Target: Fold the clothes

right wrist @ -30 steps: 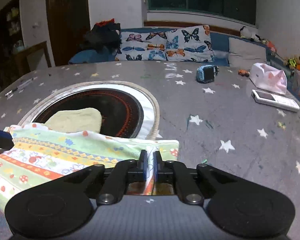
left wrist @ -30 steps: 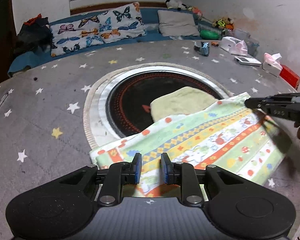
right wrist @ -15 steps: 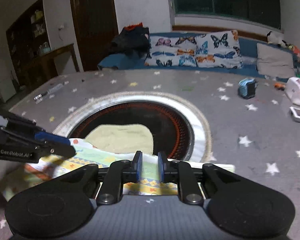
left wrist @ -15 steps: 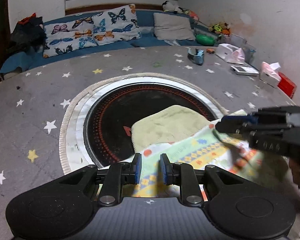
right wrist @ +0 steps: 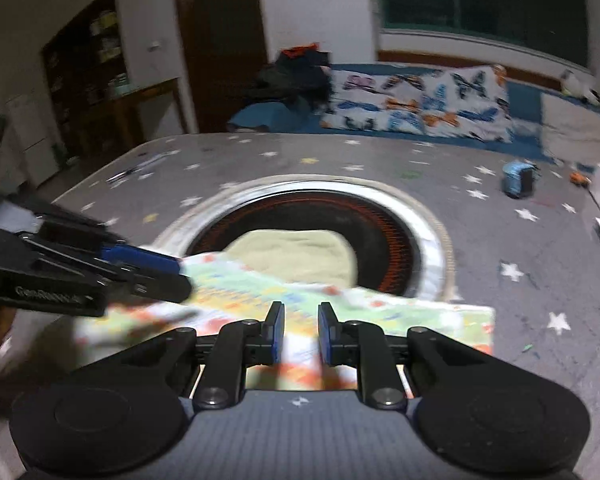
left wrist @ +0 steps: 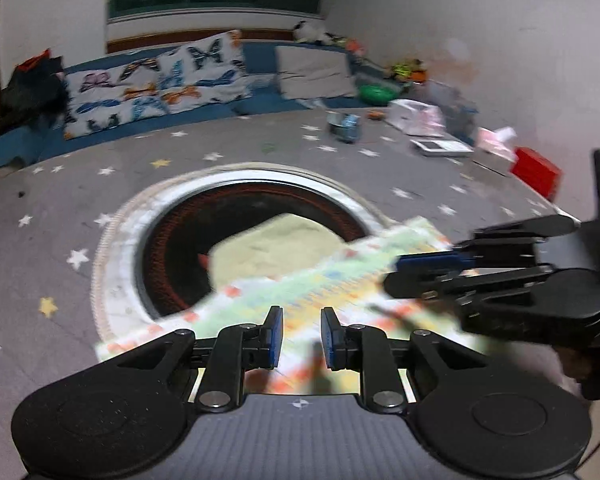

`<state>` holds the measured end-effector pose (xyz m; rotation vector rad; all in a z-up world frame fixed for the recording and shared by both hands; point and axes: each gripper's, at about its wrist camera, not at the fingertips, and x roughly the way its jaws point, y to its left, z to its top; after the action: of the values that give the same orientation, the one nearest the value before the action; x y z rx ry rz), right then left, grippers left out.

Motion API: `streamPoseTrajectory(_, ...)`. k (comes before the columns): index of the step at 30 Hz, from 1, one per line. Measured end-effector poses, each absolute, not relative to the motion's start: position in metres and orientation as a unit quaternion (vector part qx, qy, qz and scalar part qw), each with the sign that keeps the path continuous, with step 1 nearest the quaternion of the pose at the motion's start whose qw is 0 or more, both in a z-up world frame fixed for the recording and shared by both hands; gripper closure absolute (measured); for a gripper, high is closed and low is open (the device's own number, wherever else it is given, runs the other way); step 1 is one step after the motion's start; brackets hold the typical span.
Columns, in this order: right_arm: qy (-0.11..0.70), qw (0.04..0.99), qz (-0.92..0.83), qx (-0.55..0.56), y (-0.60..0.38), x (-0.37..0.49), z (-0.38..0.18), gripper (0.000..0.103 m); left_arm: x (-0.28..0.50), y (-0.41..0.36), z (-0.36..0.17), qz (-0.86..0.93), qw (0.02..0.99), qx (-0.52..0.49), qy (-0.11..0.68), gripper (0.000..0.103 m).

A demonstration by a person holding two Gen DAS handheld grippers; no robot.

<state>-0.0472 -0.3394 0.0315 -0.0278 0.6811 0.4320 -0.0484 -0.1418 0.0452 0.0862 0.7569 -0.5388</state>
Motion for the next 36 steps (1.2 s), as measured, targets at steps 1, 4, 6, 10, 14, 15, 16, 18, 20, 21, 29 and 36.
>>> streamPoseTrajectory(1,0.331,0.918,0.218,-0.017,-0.335,-0.053,0.031,0.086,-0.056,-0.144,0.044,-0.267,0.891,0.044,0.364,0.08)
streamPoseTrajectory(4,0.33,0.914,0.233,-0.031,-0.324,-0.07,0.029,0.086,-0.076,-0.145,0.04,-0.276,0.89,0.049,0.361,0.08)
streamPoseTrajectory(6,0.329,0.913,0.237,-0.041,-0.318,-0.081,0.027,0.086,-0.086,-0.144,0.036,-0.276,0.89,0.051,0.36,0.08)
streamPoseTrajectory(10,0.322,0.914,0.237,-0.068,-0.307,-0.105,0.023,0.086,-0.102,-0.14,0.03,-0.275,0.893,0.048,0.354,0.08)
streamPoseTrajectory(14,0.308,0.918,0.235,-0.083,-0.302,-0.123,0.024,0.086,-0.111,-0.135,0.026,-0.276,0.895,0.041,0.349,0.079)
streamPoseTrajectory(15,0.308,0.919,0.233,-0.082,-0.302,-0.126,0.021,0.086,-0.112,-0.134,0.024,-0.275,0.895,0.038,0.35,0.079)
streamPoseTrajectory(16,0.312,0.917,0.233,-0.083,-0.302,-0.127,0.019,0.086,-0.112,-0.132,0.022,-0.275,0.894,0.033,0.352,0.079)
streamPoseTrajectory(18,0.313,0.918,0.229,-0.077,-0.303,-0.129,0.017,0.086,-0.114,-0.13,0.021,-0.273,0.894,0.029,0.354,0.079)
streamPoseTrajectory(20,0.312,0.92,0.227,-0.071,-0.305,-0.131,0.018,0.086,-0.116,-0.127,0.025,-0.27,0.896,0.025,0.351,0.078)
streamPoseTrajectory(21,0.31,0.921,0.226,-0.067,-0.307,-0.132,0.02,0.086,-0.117,-0.125,0.027,-0.268,0.898,0.023,0.349,0.078)
streamPoseTrajectory(29,0.318,0.923,0.213,-0.048,-0.319,-0.137,0.017,0.085,-0.12,-0.106,0.019,-0.243,0.901,-0.005,0.359,0.077)
streamPoseTrajectory(36,0.327,0.936,0.134,-0.019,-0.363,-0.132,0.015,0.085,-0.121,-0.098,0.018,-0.239,0.901,-0.014,0.361,0.077)
